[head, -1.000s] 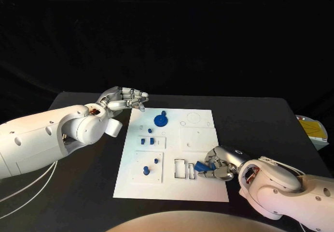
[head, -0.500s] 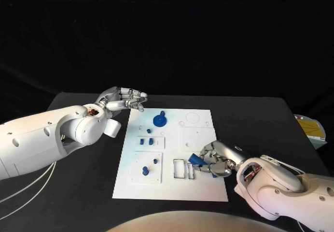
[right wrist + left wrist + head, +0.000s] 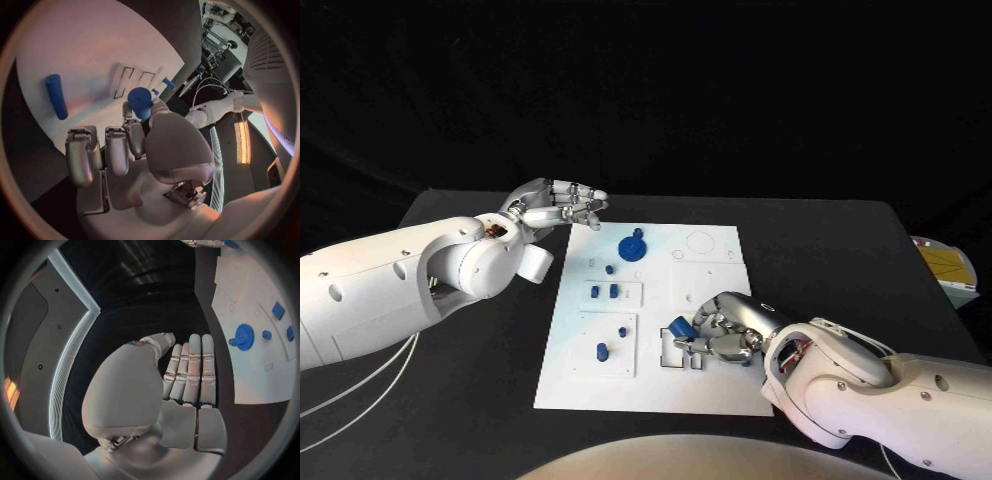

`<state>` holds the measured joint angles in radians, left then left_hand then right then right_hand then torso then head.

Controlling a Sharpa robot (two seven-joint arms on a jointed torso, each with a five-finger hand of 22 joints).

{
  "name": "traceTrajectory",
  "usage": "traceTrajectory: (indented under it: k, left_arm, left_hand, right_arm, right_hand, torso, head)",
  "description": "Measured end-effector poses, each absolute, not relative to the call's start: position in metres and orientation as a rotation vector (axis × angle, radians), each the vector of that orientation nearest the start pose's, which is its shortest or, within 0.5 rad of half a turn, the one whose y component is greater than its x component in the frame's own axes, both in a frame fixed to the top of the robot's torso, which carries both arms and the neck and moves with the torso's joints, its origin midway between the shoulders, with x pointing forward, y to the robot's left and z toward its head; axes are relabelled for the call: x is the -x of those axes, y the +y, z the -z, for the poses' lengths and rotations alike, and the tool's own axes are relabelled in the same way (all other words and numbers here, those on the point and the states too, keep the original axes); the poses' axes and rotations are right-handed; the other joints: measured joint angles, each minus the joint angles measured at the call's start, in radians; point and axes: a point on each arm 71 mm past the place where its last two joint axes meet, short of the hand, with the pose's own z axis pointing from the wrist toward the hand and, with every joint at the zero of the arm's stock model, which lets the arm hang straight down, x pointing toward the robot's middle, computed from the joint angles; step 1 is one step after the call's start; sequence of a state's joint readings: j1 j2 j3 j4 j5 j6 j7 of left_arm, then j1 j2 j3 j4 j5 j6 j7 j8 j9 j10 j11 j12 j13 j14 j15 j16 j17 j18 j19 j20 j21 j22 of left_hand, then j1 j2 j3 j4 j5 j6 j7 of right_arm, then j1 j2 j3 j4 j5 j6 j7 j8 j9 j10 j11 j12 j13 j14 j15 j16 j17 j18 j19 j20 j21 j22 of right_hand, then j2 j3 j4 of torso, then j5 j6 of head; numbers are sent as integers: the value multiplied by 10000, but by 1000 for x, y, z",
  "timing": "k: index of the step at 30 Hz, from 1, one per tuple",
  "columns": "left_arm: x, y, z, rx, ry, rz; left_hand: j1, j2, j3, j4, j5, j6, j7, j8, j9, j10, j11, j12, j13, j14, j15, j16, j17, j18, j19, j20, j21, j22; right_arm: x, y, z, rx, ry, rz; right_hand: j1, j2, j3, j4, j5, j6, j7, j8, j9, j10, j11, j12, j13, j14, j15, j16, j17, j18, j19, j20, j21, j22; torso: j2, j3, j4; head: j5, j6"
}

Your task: Assemble the parts on the task board

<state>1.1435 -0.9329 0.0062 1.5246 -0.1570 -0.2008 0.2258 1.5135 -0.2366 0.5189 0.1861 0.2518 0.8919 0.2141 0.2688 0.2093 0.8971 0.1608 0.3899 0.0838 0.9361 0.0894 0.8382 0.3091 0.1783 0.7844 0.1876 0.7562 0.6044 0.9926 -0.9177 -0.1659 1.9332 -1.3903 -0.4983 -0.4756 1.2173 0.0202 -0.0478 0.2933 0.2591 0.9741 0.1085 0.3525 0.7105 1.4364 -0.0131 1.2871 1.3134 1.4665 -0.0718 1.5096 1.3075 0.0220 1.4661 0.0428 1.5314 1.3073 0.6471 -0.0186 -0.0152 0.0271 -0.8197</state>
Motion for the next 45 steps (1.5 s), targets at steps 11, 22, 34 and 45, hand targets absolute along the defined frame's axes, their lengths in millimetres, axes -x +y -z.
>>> traceTrajectory:
  k: [11,22,34,45]
  left_arm:
    - [-480,246,196,10727,16208,14382]
    - [-480,246,196,10730,16236,14391]
    - [-479,247,196,10742,16261,14377]
    - [-479,247,196,10745,16276,14379]
  left_hand:
    - [0,0,0,0,0,0,0,0,0,-36,-36,0,-12,0,0,0,0,0,0,0,0,15]
    - [0,0,0,0,0,0,0,0,0,-36,-36,0,-12,0,0,0,0,1,0,0,0,14]
    - [-40,40,0,0,0,0,0,0,0,-36,-36,0,-11,0,0,0,0,1,0,0,0,23]
    - [-40,40,0,0,0,0,0,0,0,-36,-36,0,-10,0,0,0,0,1,0,0,-1,21]
  right_arm:
    - [-341,-139,278,-1490,20238,-7089]
    - [-343,-136,279,-1366,20294,-7057]
    - [-340,-134,280,-1215,20425,-7088]
    - [-338,-134,280,-1201,20469,-7087]
  right_hand:
    - [-478,153,-365,21,-133,90,-15,231,114,128,-118,104,-29,-37,-37,27,-1,0,1,-72,0,3]
    - [-735,168,-705,15,-197,327,-217,342,171,229,-160,236,-61,-1,-72,66,-2,-1,0,-110,39,7]
    - [-794,150,-846,7,-273,479,-369,384,196,247,-177,271,-50,-1,-72,66,-2,1,0,-142,39,5]
    - [-809,134,-847,8,-274,493,-383,378,211,247,-176,271,-49,-1,-71,66,-2,0,0,-141,39,4]
  torso:
    - [3,3,-6]
    - [6,9,-12]
    - [7,12,-21]
    - [2,11,-18]
  head:
    - [21,-21]
    - [46,-46]
    - [75,-87]
    - [82,-71]
